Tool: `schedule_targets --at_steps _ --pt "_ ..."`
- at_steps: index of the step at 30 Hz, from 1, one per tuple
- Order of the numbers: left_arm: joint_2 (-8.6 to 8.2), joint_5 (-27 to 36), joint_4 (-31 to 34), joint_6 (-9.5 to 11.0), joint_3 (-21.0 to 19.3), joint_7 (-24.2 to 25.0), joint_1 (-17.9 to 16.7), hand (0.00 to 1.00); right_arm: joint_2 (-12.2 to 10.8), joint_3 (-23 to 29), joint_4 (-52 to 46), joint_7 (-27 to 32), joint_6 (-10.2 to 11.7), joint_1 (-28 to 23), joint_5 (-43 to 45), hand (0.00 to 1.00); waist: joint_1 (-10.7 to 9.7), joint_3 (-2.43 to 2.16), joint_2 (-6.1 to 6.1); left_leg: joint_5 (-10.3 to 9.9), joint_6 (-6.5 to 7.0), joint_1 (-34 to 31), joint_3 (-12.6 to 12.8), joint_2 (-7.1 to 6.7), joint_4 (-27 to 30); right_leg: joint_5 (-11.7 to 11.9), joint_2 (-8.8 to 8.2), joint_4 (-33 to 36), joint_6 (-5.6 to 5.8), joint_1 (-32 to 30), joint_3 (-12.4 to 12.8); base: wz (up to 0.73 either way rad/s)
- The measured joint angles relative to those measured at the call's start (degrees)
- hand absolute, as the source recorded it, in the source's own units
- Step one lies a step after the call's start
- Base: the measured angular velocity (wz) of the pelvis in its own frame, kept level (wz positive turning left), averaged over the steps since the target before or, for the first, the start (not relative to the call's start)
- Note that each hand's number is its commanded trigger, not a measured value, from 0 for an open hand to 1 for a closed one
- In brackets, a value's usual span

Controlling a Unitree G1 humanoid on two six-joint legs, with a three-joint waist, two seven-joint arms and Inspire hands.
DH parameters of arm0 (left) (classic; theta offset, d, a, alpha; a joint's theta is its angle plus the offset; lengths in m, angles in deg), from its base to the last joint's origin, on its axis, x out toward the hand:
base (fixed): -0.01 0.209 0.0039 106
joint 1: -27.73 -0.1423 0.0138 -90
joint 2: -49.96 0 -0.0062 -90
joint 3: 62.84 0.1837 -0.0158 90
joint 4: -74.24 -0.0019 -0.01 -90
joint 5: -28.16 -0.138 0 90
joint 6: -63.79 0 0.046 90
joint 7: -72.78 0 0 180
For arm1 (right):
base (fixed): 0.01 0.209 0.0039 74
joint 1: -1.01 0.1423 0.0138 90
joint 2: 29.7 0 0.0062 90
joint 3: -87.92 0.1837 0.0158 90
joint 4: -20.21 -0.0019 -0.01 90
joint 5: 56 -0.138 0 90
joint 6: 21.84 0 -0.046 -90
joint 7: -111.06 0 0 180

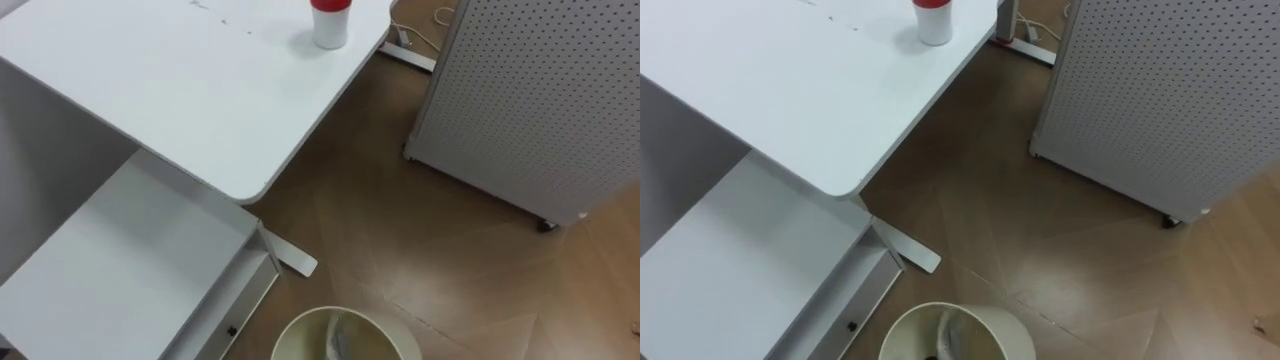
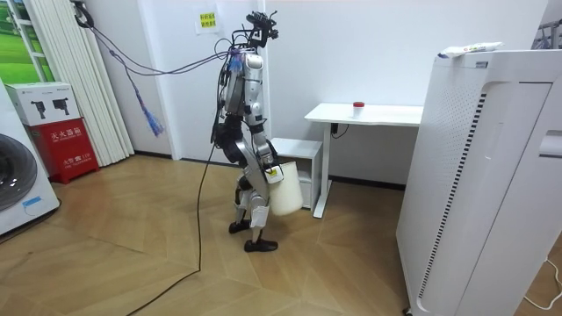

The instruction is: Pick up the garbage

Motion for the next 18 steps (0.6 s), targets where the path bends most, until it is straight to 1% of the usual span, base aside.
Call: schedule_targets --at_steps 5,7,11,14,18 --pt "0.36 0.05 -0.09 -0.04 -0.06 0.02 0.07 0.0 0.19 0.26 0.05 0.07 -0.04 0.12 -0.21 1.0 -0.01 0.08 0.32 0.0 0.0 0.02 0.13 0.04 -0.05 0.0 0.05 -0.06 0.0 -0.03 0.12 0.0" --pt "0.85 0.06 -0.08 -0.36 -0.06 0.04 0.15 0.0 0.23 0.24 -0.02 0.08 -0.05 0.28 -0.16 1.0 0.0 0.05 0.36 0.0 0.0 0.02 0.19 0.06 -0.08 0.01 0.09 -0.09 0.01 -0.09 0.19 0.0" --pt "2.0 0.04 -0.05 -0.38 -0.51 0.1 0.21 0.0 0.37 0.24 -0.01 0.08 -0.05 0.34 0.4 1.0 0.03 0.02 0.4 0.0 0.0 0.36 0.07 0.03 -0.15 0.02 0.07 -0.01 0.03 0.21 0.21 0.0" --pt "2.77 -0.02 -0.02 -0.37 -1.26 0.61 0.19 0.0 0.76 0.33 0.97 -0.21 -0.04 0.35 0.49 1.0 -0.02 0.03 0.48 0.0 0.0 1.71 0.0 -0.02 -0.64 0.0 0.1 -0.56 0.11 1.63 0.16 0.0" --pt "3.51 -1.16 0.15 -0.22 -2.6 1.27 -0.07 0.0 1.68 2.29 2.5 -1.45 0.01 -0.43 0.54 1.0 -0.09 0.01 1.06 0.07 -0.01 5.15 -0.18 -0.16 -2.4 0.09 0.2 -2.35 0.58 5.34 -0.33 0.03"
